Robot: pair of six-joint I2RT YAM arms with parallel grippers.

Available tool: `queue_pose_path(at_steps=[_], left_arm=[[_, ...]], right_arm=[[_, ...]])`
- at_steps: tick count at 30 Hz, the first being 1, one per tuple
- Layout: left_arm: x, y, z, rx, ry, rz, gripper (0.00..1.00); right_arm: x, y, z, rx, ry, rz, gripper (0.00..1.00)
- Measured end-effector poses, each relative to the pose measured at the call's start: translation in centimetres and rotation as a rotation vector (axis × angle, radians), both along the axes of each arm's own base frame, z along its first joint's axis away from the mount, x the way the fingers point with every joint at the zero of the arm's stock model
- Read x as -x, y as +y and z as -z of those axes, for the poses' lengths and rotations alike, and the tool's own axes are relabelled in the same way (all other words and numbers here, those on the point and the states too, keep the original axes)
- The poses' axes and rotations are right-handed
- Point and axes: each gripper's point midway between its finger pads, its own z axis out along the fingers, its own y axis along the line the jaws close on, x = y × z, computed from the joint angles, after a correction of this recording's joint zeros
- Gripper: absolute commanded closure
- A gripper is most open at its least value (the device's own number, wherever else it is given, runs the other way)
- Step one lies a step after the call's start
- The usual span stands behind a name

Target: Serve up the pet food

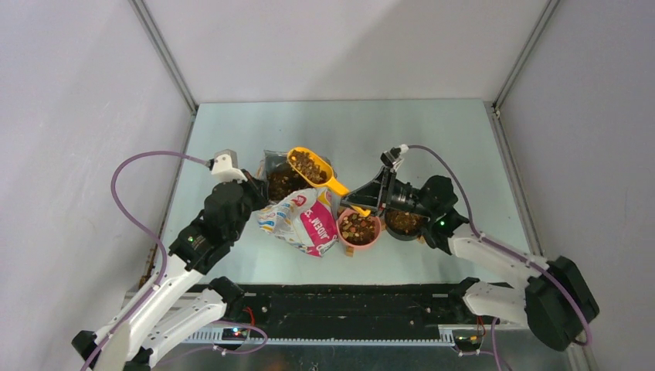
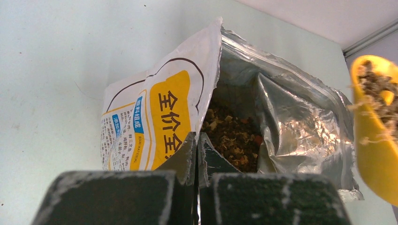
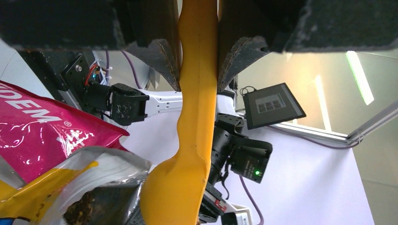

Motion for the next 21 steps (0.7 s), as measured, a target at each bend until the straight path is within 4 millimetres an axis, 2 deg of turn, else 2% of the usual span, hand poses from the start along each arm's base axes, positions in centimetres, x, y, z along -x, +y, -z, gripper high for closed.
queue_pose_path(at_steps=[9,21], left_arm=[[0.0,0.0,0.0,0.000,0.000,0.000,1.00],[0.0,0.0,0.0,0.000,0.000,0.000,1.00]], right_arm=[[1.3,-2.2,-1.3,0.043,-0.057,0.075,1.00],[1.7,-5.5,-2.9,0.050,-0.092,0.196,1.00]])
